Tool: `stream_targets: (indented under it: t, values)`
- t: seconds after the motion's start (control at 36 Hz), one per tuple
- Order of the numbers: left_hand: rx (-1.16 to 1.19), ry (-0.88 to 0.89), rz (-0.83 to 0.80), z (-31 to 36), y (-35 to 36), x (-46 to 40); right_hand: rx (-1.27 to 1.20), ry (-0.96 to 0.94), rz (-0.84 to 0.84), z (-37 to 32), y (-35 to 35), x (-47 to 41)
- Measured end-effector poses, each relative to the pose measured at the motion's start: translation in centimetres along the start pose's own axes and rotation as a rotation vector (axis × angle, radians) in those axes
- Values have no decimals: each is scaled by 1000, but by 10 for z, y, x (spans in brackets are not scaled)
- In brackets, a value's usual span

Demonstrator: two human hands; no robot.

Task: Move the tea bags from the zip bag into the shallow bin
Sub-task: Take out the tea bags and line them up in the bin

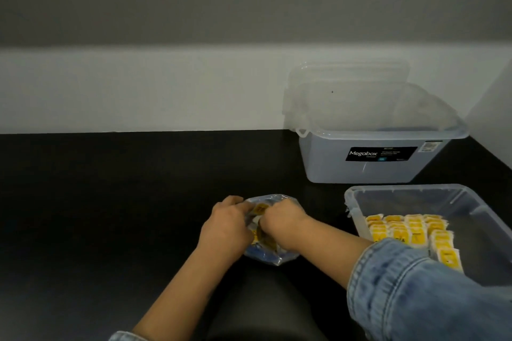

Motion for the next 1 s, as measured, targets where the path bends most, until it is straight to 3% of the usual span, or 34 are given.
stream_targets:
  t: [0.39, 0.53, 0.67, 0.75, 0.92, 1.0]
  values:
    - [-9, 94, -14, -2, 4, -5, -19, -32, -56, 14, 14, -18]
    - [7, 104, -9, -1, 2, -7, -161, -90, 99, 24, -3, -4]
    - [104, 89, 8, -4, 0, -13, -487, -54, 247, 38, -14, 6]
    - [217, 86, 54, -5, -10, -16, -805, 12, 329, 53, -15, 11]
    - [805, 94, 196, -1, -31, -13, -1417, 92, 354, 77, -12, 26]
    - [1047, 56, 110, 6, -25, -14, -1622, 131, 368, 86, -14, 35]
Point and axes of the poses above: each hand's wrist, its own x-axis away from the middle knuckle, its own y-axis out of the palm, z = x × y, the point moved 7 cm from there along -x, towards the middle knuckle, and after that the axes turned 6 degrees about -x, right-handed, at the moved point
